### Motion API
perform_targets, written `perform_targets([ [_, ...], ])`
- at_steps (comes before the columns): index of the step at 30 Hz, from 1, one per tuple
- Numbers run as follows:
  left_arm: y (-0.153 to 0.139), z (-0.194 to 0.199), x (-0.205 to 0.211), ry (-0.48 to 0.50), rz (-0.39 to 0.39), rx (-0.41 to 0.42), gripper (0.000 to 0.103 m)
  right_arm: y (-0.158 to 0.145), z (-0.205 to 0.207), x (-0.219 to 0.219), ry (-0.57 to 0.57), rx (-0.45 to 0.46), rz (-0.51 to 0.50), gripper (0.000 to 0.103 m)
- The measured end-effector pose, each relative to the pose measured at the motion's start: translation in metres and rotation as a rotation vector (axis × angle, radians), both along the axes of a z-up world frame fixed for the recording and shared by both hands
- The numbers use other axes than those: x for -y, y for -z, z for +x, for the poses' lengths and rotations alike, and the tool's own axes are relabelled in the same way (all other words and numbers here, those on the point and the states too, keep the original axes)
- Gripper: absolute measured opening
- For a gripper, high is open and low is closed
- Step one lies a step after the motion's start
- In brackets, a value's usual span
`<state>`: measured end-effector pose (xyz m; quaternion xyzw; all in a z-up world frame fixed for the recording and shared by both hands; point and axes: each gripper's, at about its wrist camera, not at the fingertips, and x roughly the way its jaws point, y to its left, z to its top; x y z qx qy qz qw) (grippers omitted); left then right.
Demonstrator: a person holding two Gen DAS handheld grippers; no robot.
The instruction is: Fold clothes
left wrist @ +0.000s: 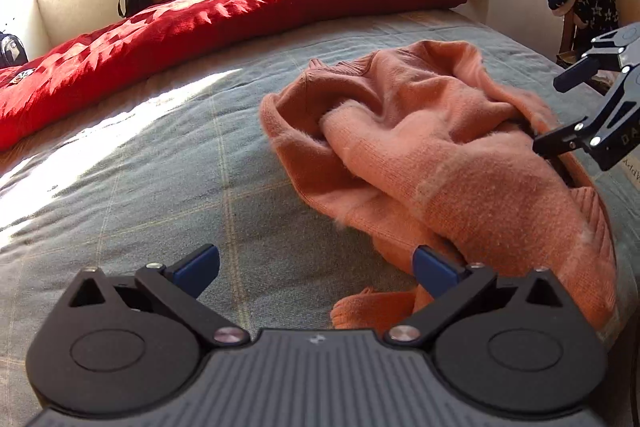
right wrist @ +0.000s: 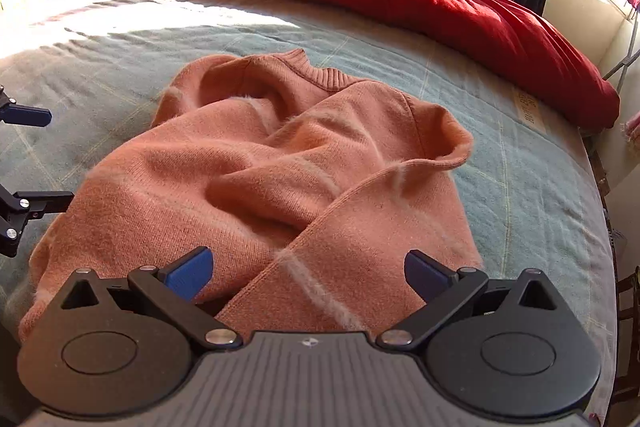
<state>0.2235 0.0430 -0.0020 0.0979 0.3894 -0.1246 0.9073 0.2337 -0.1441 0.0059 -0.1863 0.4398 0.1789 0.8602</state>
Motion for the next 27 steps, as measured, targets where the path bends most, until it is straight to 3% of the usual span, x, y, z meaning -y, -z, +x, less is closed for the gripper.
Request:
perform_targets([
  [7,0.004,-0.022,-0.003,0.014,0.003,-0.006,0.102,0.016,0.008,0.032,0.122,0.005,-0.104,0.103],
  [14,0.006,-0.015,-0.001,0.013,-0.029,0.001,0.102,0.024,0.017,0.054,0.229,-0.068,0.016,0.103],
  [18,0.006,-0.011,-0.002,0.010,-0.037,0.000,0.102,0.040,0.022,0.039,0.190,-0.062,-0.108,0.103],
  [24,0.010,-0.006,-0.004,0.007,-0.030,0.001,0.102,0.033,0.027,0.082,0.261,0.004,-0.252,0.103],
  [27,0.012,0.000,-0.001,0.011,-0.036,0.003,0.102,0.036,0.035,0.103,0.313,0.000,-0.216,0.103],
])
